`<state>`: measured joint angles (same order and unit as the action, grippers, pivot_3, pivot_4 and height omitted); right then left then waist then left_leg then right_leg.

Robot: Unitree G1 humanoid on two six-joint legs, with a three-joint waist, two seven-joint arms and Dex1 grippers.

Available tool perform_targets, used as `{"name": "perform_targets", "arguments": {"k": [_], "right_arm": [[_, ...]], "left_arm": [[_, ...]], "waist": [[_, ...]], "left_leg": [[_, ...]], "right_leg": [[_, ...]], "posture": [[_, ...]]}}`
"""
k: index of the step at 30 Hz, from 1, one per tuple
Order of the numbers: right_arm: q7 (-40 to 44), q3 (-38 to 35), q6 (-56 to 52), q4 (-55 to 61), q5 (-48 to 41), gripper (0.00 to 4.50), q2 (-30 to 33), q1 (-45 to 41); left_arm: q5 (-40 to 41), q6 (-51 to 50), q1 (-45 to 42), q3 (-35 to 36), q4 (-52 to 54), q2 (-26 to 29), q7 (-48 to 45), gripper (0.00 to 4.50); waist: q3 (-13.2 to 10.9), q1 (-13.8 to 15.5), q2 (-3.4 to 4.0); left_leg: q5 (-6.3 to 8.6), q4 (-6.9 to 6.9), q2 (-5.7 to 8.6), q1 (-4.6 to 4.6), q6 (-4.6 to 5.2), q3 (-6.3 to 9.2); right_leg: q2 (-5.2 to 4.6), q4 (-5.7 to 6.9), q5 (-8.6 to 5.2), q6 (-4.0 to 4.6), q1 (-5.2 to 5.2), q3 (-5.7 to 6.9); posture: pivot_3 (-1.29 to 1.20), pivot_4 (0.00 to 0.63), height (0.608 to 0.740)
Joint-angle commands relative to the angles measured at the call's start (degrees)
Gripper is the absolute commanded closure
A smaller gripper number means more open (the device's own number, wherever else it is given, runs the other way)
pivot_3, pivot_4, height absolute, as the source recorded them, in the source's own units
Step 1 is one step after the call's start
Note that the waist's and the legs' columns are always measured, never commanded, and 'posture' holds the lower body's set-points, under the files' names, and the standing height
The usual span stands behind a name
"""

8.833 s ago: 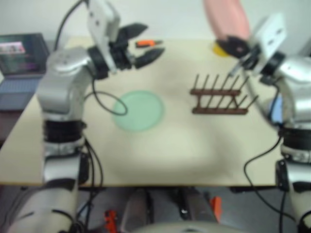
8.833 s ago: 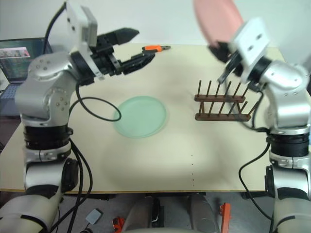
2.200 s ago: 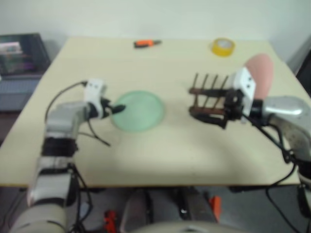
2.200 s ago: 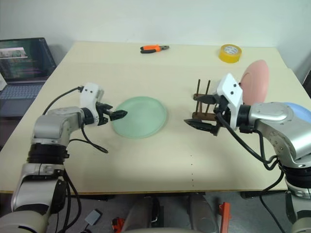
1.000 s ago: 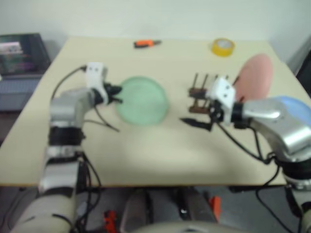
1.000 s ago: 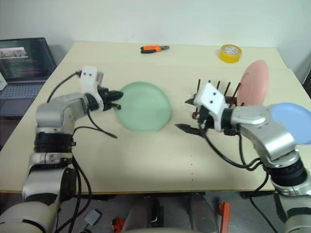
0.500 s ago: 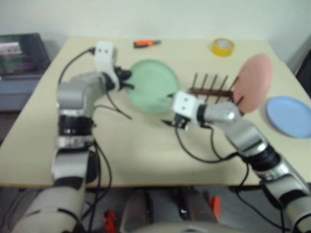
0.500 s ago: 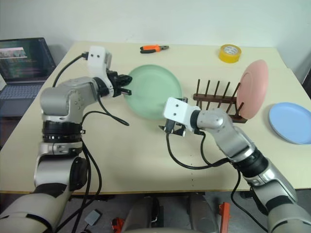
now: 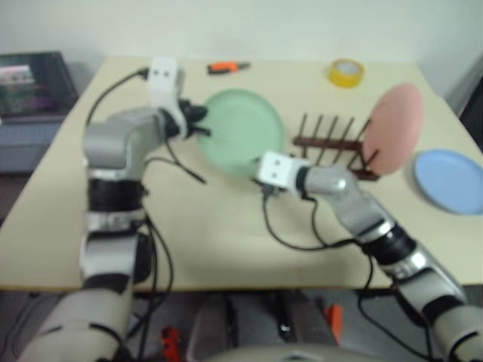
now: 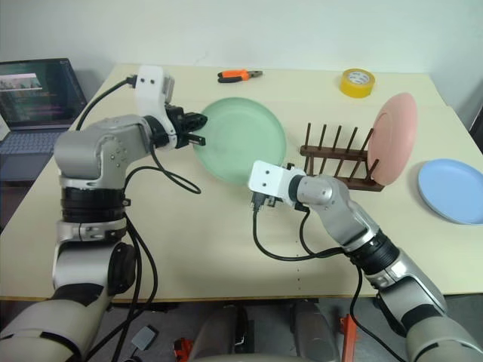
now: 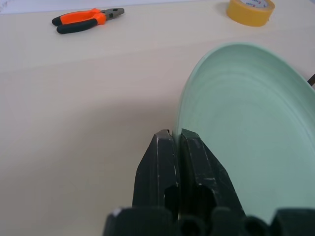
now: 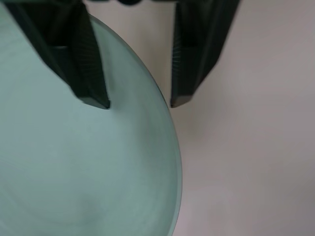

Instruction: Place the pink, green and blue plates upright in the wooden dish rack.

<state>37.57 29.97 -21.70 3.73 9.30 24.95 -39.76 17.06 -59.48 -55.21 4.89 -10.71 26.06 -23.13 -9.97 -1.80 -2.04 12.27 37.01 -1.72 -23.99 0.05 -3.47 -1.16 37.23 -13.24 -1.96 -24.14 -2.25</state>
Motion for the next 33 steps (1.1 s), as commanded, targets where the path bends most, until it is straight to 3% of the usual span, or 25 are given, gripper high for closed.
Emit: {"name": "perform_targets", "arguments": {"k": [1, 3, 17, 18, 29, 33], "right_arm": [[0.1, -1.9, 1.6, 0.6, 0.9, 3.86, -0.5, -0.2], [0.3, -2.1, 1.7, 0.6, 1.3, 4.48, -0.8, 0.0], [-0.1, -4.6, 5.2, 1.0, 0.9, 4.48, -2.1, 1.0], [-0.2, -5.1, 6.2, 0.9, 0.8, 4.5, -2.2, 1.1], [-0.5, -7.3, 10.6, 0.3, 0.9, 4.5, -3.1, 1.5], [-0.4, -7.7, 11.2, 0.6, 0.4, 4.5, -3.6, 1.8]], "left_arm": [[0.6, 0.6, -1.7, 1.1, 2.5, 0.4, -0.2, 4.5], [0.7, 0.6, -1.9, 1.1, 2.4, 0.3, -0.2, 4.5], [0.1, 2.5, -1.9, -1.2, 1.1, 1.0, -2.2, 4.5], [0.1, 2.7, -1.9, -1.2, 0.9, 1.1, -2.3, 3.99], [-1.3, 4.8, -2.5, -1.1, -1.3, 3.0, -3.3, 0.2], [-1.0, 6.2, -2.3, -1.3, -0.1, 4.2, -5.1, 0.08]], "waist": [[0.0, 0.0, 0.0], [0.0, 0.0, 0.0], [0.0, 0.0, 0.0], [0.0, 0.0, 0.0], [0.0, 0.0, 0.0], [0.0, 0.0, 0.0]], "left_leg": [[0.0, 0.0, 0.0, 0.0, 0.0, 0.0], [0.0, 0.0, 0.0, 0.0, 0.0, 0.0], [0.0, 0.0, 0.01, 0.0, -0.01, -0.01], [0.0, 0.0, 0.01, 0.0, -0.01, -0.01], [-0.01, -0.01, 0.0, 0.02, -0.01, 0.0], [0.0, -0.01, 0.01, 0.01, -0.01, -0.02]], "right_leg": [[0.0, 0.0, 0.0, 0.0, 0.0, 0.0], [0.0, -0.01, 0.0, 0.0, 0.0, 0.0], [0.0, 0.0, 0.0, 0.0, 0.0, -0.01], [0.0, 0.0, 0.0, 0.0, 0.0, -0.01], [0.01, 0.01, 0.0, 0.0, 0.0, 0.0], [0.0, -0.02, 0.0, 0.0, 0.0, -0.02]], "posture": [[0.0, 0.15, 0.74], [0.0, 0.15, 0.74], [0.0, 0.15, 0.74], [0.0, 0.15, 0.74], [0.0, 0.15, 0.74], [0.0, 0.15, 0.74]]}}
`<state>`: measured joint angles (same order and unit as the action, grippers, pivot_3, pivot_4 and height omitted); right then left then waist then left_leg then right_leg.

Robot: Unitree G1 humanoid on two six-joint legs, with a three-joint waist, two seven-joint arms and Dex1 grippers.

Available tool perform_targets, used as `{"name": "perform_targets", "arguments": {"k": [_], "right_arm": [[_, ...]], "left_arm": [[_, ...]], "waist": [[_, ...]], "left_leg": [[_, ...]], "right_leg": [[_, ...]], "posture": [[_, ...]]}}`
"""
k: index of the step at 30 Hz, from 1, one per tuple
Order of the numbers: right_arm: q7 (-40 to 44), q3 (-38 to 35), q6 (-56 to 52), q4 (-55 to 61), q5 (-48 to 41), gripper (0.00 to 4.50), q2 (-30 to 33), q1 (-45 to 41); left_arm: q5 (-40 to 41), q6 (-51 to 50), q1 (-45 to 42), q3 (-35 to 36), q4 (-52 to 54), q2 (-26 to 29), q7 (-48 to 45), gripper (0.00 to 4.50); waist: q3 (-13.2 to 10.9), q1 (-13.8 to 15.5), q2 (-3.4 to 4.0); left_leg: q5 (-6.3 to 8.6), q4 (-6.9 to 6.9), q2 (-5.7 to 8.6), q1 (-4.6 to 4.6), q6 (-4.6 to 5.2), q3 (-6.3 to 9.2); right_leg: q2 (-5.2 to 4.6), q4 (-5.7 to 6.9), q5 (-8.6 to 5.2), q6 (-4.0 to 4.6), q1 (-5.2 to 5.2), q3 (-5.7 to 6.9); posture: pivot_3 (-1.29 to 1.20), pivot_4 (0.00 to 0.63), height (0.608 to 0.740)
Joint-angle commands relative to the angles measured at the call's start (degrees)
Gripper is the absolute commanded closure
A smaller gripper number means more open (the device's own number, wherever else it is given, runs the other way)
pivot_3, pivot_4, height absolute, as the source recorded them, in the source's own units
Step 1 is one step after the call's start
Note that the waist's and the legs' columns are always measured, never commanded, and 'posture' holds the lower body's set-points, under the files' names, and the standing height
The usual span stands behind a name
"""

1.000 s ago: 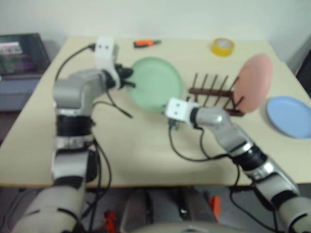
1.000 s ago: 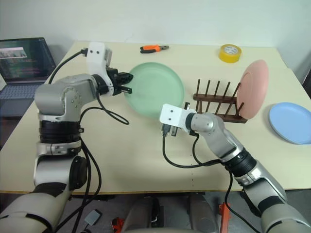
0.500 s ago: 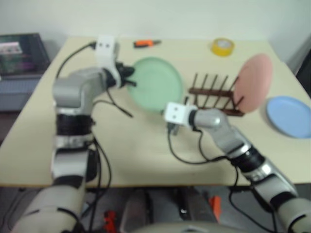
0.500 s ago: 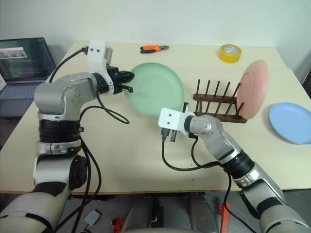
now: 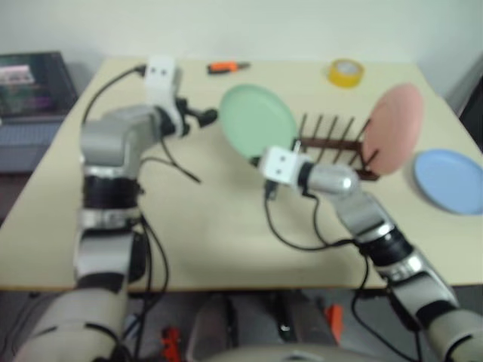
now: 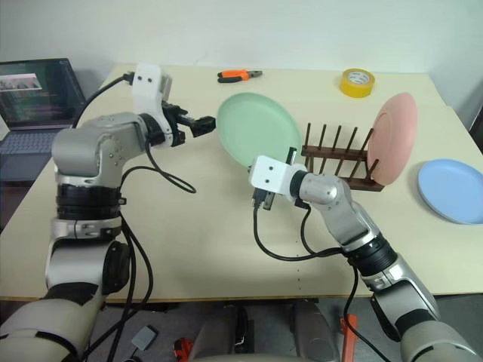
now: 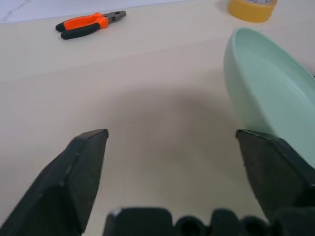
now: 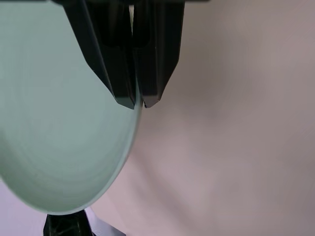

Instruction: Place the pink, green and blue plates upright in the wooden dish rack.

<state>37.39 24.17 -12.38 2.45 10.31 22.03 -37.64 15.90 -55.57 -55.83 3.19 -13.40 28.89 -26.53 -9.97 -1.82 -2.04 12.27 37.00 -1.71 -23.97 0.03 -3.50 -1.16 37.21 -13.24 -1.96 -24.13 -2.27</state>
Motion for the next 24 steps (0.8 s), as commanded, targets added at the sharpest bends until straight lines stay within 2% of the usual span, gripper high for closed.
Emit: {"name": "perform_targets", "arguments": {"k": [1, 9, 13, 23, 24], "right_arm": [[-0.1, -2.0, 2.0, 1.9, -0.8, 4.5, -0.8, -0.2], [0.4, -4.5, 3.2, 1.8, -4.2, 4.5, -2.0, 0.0], [1.1, -8.7, 1.0, 3.2, -9.8, 4.5, -3.6, -0.5], [0.6, -20.6, -9.9, 8.9, -27.0, 4.5, -7.9, -3.9], [-0.6, -24.1, -12.9, 9.2, -31.1, 4.5, -8.2, -5.3]], "left_arm": [[0.6, 3.0, -1.3, 0.4, 3.6, 1.9, -3.0, 0.08], [4.3, 16.9, 5.8, 5.3, 11.3, 10.2, -16.2, 0.08], [8.3, 20.8, 11.5, 8.7, 15.2, 12.8, -22.4, 0.08], [11.2, 22.8, 15.7, 8.8, 17.5, 12.6, -24.4, 0.08], [11.1, 23.0, 15.8, 8.3, 17.4, 12.5, -24.5, 0.08]], "waist": [[0.0, 0.0, 0.0], [0.0, -0.2, 0.0], [0.0, 0.0, 0.0], [0.0, 0.2, 0.0], [0.0, 0.1, 0.0]], "left_leg": [[0.0, -0.01, 0.0, 0.0, 0.0, 0.0], [0.01, -0.06, -0.05, 0.01, -0.02, 0.0], [0.01, -0.05, -0.07, 0.03, -0.02, 0.01], [0.0, 0.02, -0.05, 0.05, -0.01, 0.03], [0.0, 0.01, -0.06, 0.05, -0.01, 0.03]], "right_leg": [[0.0, 0.0, 0.0, 0.0, 0.0, 0.0], [0.0, 0.02, -0.05, 0.1, -0.02, 0.03], [-0.02, 0.06, -0.07, 0.13, -0.01, 0.06], [-0.04, 0.12, -0.06, 0.11, 0.04, 0.08], [-0.02, 0.13, -0.06, 0.11, 0.03, 0.09]], "posture": [[0.0, 0.15, 0.74], [0.0, 0.15, 0.74], [0.0, 0.15, 0.74], [0.0, 0.15, 0.74], [0.0, 0.15, 0.74]]}}
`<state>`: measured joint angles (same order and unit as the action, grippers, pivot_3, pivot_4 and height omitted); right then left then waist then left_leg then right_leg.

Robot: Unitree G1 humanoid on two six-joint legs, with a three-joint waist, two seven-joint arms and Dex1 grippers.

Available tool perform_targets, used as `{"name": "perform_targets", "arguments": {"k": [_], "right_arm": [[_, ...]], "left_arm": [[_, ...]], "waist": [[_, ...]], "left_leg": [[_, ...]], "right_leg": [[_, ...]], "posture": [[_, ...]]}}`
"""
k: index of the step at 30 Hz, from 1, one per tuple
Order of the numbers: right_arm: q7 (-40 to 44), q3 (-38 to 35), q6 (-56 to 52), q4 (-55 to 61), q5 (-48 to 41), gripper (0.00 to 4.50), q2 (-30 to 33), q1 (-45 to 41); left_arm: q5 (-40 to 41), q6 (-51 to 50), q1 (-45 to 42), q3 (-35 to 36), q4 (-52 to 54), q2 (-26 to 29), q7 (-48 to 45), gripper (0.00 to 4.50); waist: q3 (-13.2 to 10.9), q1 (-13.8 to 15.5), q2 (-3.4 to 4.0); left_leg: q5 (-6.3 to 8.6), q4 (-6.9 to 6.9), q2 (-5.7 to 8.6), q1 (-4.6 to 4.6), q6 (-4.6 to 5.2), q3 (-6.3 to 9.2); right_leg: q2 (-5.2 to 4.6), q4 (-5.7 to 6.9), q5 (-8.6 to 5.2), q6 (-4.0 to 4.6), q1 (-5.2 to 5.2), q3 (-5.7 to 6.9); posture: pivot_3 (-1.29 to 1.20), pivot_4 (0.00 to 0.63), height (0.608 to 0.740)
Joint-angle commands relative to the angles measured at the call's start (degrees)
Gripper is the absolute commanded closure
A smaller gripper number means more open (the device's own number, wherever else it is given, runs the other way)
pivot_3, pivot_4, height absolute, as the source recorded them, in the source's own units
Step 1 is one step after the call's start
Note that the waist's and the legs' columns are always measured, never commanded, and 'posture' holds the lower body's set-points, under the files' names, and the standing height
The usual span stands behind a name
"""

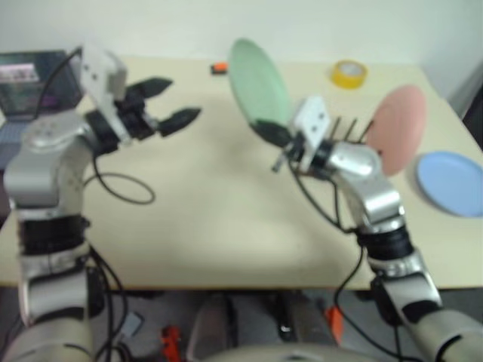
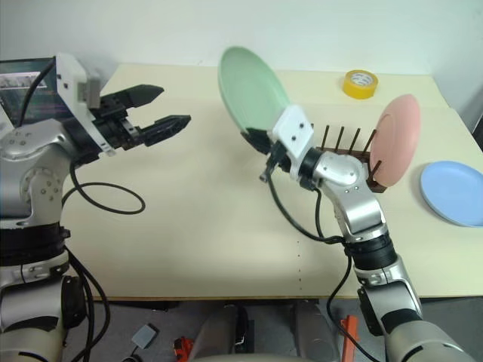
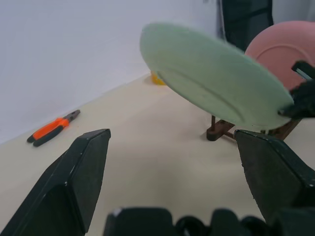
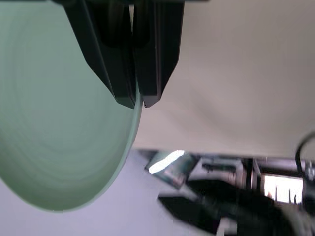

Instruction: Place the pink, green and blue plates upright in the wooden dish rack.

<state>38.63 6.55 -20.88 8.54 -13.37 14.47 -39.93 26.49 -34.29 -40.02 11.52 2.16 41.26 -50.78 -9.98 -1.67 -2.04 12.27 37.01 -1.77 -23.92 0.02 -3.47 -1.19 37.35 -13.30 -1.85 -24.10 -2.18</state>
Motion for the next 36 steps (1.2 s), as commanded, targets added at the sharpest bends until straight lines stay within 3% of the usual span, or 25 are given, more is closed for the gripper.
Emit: {"name": "perform_targets", "arguments": {"k": [1, 4, 12, 22, 36], "right_arm": [[-2.7, -8.9, -6.7, 3.3, -10.4, 4.5, -0.8, -4.0], [-6.8, -18.2, -14.6, 2.8, -20.0, 4.5, 0.7, -7.8], [-15.2, -32.9, -27.2, 0.1, -36.5, 4.5, 7.4, -12.6], [-24.0, -40.2, -39.5, -2.2, -53.7, 4.5, 13.2, -10.6], [-30.8, -41.2, -39.0, -2.5, -63.0, 4.5, 15.8, -3.3]], "left_arm": [[0.4, 1.9, 0.1, -0.4, 1.7, 0.1, -0.4, 0.08], [0.6, 2.1, 0.1, -1.3, 1.4, -0.2, -1.0, 0.08], [0.4, 2.7, 0.1, -3.5, 0.9, -1.6, -1.4, 0.08], [0.1, 3.0, 0.9, -5.3, 1.4, -2.2, -1.3, 0.08], [0.3, 2.3, 1.8, -6.1, 2.3, -2.0, -0.9, 0.08]], "waist": [[0.0, 0.0, 0.0], [0.0, 0.1, 0.0], [0.0, 0.0, 0.02], [0.0, -0.3, 0.02], [0.0, -0.3, 0.02]], "left_leg": [[0.0, 0.0, 0.0, 0.01, 0.0, 0.0], [0.0, 0.0, 0.01, 0.0, 0.0, -0.01], [0.0, -0.07, 0.01, -0.01, 0.01, -0.04], [0.01, -0.08, -0.03, 0.0, 0.02, -0.05], [0.01, -0.11, -0.03, -0.07, 0.03, -0.04]], "right_leg": [[0.0, 0.03, 0.0, 0.0, -0.01, 0.0], [-0.02, 0.07, 0.0, 0.01, -0.02, -0.01], [-0.05, -0.02, -0.02, 0.03, -0.03, -0.03], [0.01, -0.05, -0.02, 0.02, -0.02, -0.08], [0.01, -0.21, -0.03, -0.06, -0.01, -0.09]], "posture": [[0.0, 0.15, 0.74], [0.0, 0.15, 0.74], [0.0, 0.15, 0.74], [0.0, 0.15, 0.74], [0.0, 0.15, 0.74]]}}
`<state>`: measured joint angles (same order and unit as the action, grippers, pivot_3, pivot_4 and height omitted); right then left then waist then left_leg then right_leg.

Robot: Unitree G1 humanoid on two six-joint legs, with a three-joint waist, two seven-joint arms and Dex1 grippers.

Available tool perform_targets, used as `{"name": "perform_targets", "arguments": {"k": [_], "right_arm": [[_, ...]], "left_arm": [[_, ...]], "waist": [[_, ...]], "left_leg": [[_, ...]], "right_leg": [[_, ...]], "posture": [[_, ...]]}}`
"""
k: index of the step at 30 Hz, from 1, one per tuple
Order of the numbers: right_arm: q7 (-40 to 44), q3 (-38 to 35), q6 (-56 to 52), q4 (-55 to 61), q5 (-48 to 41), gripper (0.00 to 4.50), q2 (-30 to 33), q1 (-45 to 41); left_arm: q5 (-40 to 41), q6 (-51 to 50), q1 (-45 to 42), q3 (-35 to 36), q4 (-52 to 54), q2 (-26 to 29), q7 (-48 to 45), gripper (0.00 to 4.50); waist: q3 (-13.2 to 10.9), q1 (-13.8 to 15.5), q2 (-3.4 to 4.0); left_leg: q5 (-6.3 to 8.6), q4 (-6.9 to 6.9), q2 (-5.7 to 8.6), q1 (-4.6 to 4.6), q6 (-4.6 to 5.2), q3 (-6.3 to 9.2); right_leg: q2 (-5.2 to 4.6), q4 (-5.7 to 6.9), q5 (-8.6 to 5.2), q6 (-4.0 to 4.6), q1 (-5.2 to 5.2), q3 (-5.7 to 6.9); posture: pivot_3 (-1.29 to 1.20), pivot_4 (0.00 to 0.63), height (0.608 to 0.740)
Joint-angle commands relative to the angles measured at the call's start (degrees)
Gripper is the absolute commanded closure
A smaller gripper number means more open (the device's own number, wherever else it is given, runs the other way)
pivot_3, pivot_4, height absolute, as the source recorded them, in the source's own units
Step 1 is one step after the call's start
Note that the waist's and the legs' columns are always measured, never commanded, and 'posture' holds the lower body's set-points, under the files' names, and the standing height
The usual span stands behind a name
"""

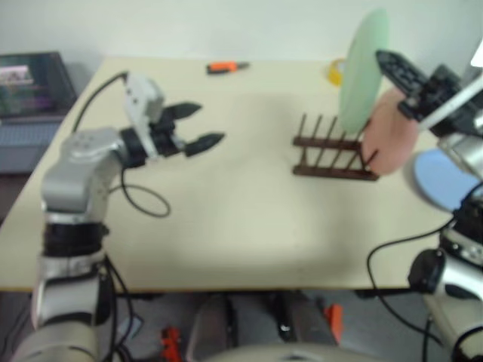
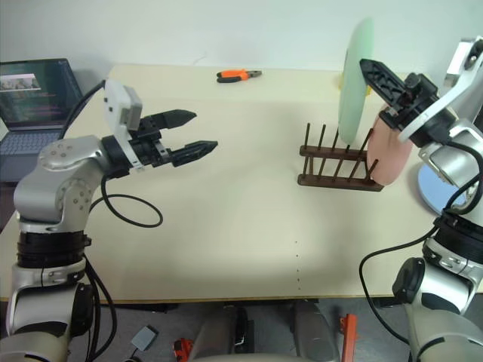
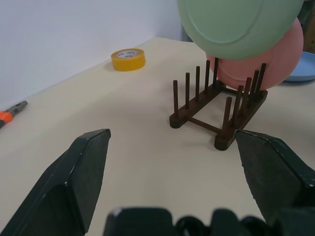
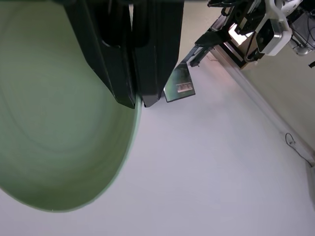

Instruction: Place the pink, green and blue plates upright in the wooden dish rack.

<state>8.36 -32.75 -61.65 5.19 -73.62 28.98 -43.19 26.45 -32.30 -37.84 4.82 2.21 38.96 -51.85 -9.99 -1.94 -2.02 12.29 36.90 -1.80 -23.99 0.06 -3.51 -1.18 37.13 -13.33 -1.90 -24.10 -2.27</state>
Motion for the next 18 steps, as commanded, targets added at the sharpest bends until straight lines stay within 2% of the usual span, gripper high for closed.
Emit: {"name": "perform_targets", "arguments": {"k": [1, 18], "right_arm": [[-0.9, -2.2, 2.1, 0.3, -3.2, 4.5, 1.6, 0.0], [-2.2, -2.7, 2.9, -2.4, -11.7, 4.5, 4.8, 3.8]], "left_arm": [[0.4, 0.3, -0.4, 0.5, 2.2, 0.3, 0.2, 0.08], [0.2, -0.2, -1.1, 0.3, 1.9, 0.6, 0.0, 0.08]], "waist": [[0.0, 0.0, 0.0], [0.0, 0.1, 0.0]], "left_leg": [[0.0, 0.0, 0.0, 0.0, 0.0, 0.0], [0.0, -0.01, 0.0, -0.02, 0.01, 0.01]], "right_leg": [[0.0, 0.0, 0.0, -0.01, 0.0, 0.0], [0.01, -0.08, -0.01, -0.05, 0.01, -0.02]], "posture": [[0.0, 0.15, 0.74], [0.0, 0.15, 0.74]]}}
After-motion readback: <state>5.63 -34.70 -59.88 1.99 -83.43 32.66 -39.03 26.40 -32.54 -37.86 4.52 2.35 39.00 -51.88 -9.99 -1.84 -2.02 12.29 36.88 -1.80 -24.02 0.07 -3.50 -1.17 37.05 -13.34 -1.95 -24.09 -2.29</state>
